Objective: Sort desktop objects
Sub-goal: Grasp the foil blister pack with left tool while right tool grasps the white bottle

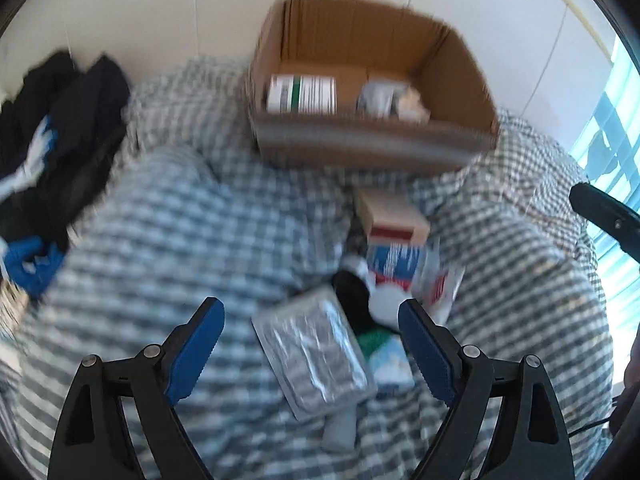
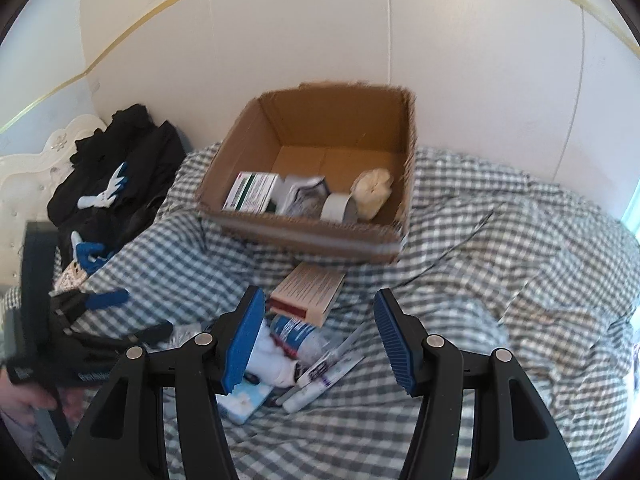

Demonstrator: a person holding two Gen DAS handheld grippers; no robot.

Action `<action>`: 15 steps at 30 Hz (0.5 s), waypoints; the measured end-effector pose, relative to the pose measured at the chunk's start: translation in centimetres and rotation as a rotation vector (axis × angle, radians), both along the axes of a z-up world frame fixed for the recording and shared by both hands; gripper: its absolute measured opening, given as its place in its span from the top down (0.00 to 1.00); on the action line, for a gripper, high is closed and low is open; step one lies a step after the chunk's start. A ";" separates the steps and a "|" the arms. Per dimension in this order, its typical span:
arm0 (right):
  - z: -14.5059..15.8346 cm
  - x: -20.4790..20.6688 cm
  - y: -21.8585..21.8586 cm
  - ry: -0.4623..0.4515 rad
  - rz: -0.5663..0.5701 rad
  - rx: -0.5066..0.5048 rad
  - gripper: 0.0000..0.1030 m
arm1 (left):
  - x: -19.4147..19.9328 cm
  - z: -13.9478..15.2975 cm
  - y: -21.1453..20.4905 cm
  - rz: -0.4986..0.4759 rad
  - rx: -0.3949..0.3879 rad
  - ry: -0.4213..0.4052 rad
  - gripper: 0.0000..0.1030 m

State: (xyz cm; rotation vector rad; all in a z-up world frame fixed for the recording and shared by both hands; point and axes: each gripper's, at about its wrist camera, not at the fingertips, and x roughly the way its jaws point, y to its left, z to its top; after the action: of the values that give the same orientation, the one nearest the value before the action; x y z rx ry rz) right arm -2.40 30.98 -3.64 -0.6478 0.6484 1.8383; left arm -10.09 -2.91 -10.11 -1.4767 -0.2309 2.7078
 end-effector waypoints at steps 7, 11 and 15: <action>-3.1 -1.8 -0.9 -0.028 0.052 -0.039 0.45 | 0.3 -4.2 0.7 0.024 0.056 -0.114 0.11; -4.7 -2.5 -0.7 -0.034 0.070 -0.071 0.45 | -0.4 -5.6 0.7 0.040 0.032 -0.140 0.11; -6.1 -3.2 -0.2 -0.047 0.090 -0.097 0.45 | -1.1 -6.7 0.5 0.045 0.015 -0.144 0.11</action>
State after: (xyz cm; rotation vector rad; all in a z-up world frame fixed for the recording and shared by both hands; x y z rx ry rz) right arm -5.63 30.78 -9.72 -0.7935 0.6906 1.8769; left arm -11.19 -2.42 -16.80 -1.6840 -0.2928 2.6289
